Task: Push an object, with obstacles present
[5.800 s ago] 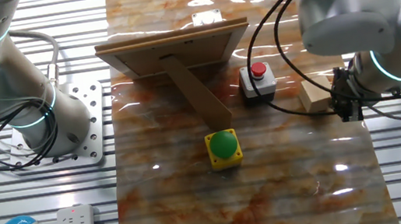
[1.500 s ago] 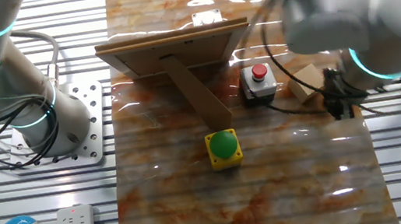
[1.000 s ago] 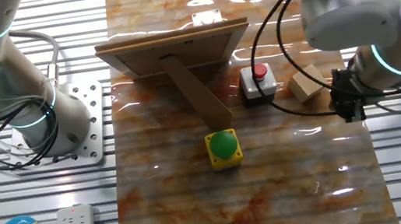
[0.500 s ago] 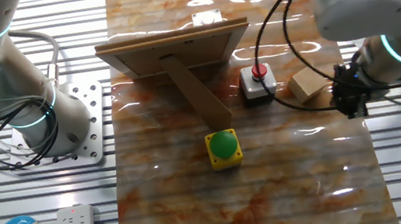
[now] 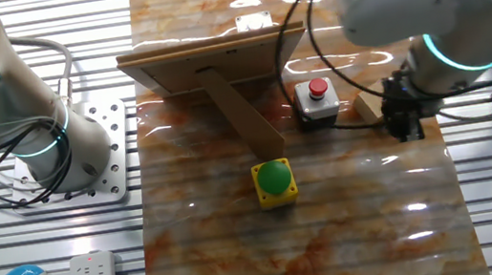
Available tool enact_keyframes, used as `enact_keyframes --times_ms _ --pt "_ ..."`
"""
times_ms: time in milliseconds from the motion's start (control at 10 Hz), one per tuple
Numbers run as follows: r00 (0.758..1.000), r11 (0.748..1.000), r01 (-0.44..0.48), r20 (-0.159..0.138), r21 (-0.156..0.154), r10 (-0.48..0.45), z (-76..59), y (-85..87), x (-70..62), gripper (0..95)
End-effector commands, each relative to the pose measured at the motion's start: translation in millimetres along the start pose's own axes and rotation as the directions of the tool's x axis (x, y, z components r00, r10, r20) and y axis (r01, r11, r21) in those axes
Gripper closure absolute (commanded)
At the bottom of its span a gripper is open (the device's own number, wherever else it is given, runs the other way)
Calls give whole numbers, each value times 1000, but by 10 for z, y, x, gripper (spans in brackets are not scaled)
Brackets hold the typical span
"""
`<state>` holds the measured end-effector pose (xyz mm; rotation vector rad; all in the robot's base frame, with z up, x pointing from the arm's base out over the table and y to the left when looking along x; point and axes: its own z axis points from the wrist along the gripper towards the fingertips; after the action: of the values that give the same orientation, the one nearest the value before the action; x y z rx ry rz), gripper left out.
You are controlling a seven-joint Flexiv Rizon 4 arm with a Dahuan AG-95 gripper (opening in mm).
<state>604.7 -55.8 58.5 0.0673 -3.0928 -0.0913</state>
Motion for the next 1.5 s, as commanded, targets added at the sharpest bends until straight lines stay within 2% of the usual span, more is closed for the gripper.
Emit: enact_keyframes --times_ms 100,300,700,1200,1500 --pt "1000 1000 -1 -3 -2 1 -10 -10 92 950" --pt "1000 1000 -2 7 -7 2 24 2 176 950" --pt "999 999 44 -8 1 -44 106 201 250 950" --pt "997 997 81 -11 7 -81 156 251 293 950" --pt "989 989 149 -4 21 -149 158 258 291 950"
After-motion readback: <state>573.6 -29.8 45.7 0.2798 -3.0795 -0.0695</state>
